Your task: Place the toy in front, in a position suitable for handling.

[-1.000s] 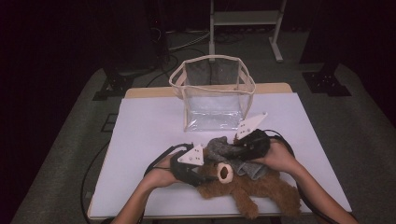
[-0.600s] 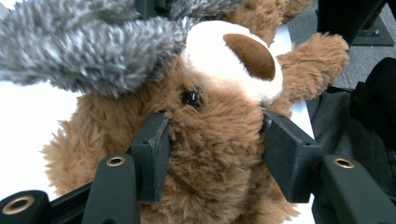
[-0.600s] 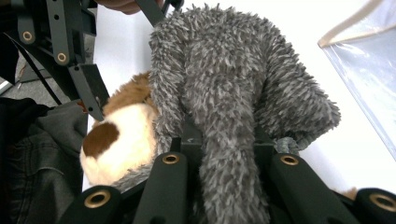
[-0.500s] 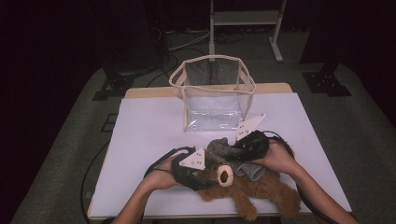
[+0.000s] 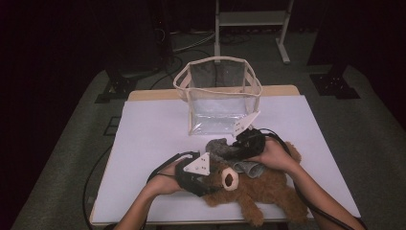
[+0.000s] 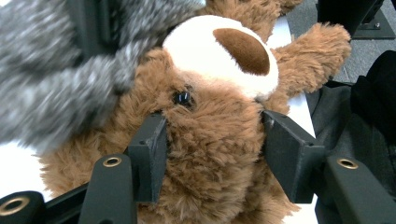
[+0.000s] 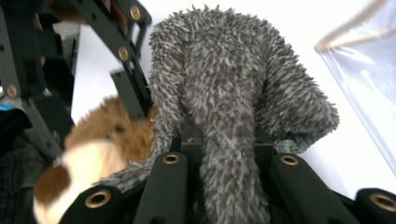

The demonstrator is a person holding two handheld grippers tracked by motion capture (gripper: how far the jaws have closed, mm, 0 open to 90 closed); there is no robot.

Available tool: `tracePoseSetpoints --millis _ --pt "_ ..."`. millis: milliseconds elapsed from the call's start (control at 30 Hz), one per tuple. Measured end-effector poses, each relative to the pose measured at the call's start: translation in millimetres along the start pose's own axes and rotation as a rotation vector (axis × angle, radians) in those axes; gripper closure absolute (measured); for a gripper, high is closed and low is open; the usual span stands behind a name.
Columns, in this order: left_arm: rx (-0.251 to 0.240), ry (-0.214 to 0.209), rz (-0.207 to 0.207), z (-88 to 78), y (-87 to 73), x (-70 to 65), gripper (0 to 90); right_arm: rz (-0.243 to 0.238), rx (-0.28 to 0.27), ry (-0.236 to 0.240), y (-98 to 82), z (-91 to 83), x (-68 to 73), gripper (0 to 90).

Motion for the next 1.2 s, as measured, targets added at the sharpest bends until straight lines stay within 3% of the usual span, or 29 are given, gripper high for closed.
tracePoseSetpoints --millis 167,267,367,500,700,800,867,1033,1200 --pt "-0.025 0.001 -0.017 -4.0 3.0 4.0 44.5 -0.001 0.008 -0.038 -17.4 -19.6 0.4 74.2" --pt "-0.039 0.017 -0.033 -5.6 4.4 12.1 46.3 -0.011 -0.061 -0.029 -17.6 -38.5 14.3 74.2" --pt "-0.081 0.056 -0.088 -6.4 6.0 24.6 46.8 -0.031 -0.084 -0.033 -17.6 -48.0 26.5 74.2" --pt "-0.102 0.091 -0.121 -9.6 3.3 32.6 42.9 -0.023 -0.064 -0.037 -21.0 -42.8 23.0 74.1" --pt "-0.035 0.078 -0.101 -12.3 -13.9 26.3 37.7 0.019 -0.062 -0.052 -28.7 -35.7 5.0 74.0" --pt "-0.030 0.085 -0.119 -11.3 -20.6 29.3 38.9 0.032 -0.071 -0.066 -28.4 -34.6 -2.4 74.1" --pt "-0.042 0.088 -0.124 -10.8 -20.1 31.4 42.6 0.038 -0.080 -0.069 -24.1 -35.5 -3.1 74.1" --pt "-0.065 0.085 -0.117 -4.4 -13.8 31.6 46.6 -0.012 -0.086 -0.074 -1.9 -37.6 -2.6 74.1" --pt "-0.050 0.089 -0.104 -2.5 -12.0 29.0 46.6 -0.030 -0.035 -0.023 22.6 -14.0 -4.6 74.1"
Point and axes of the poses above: each handheld gripper's, and its own axes: z roughly forward along the jaws, y roughly out of its top, x roughly to its left, the point moved 9 cm from there along z, roughly forward along the jaws, and after that the axes turned 8 degrees about -y, right-handed, at the moved point
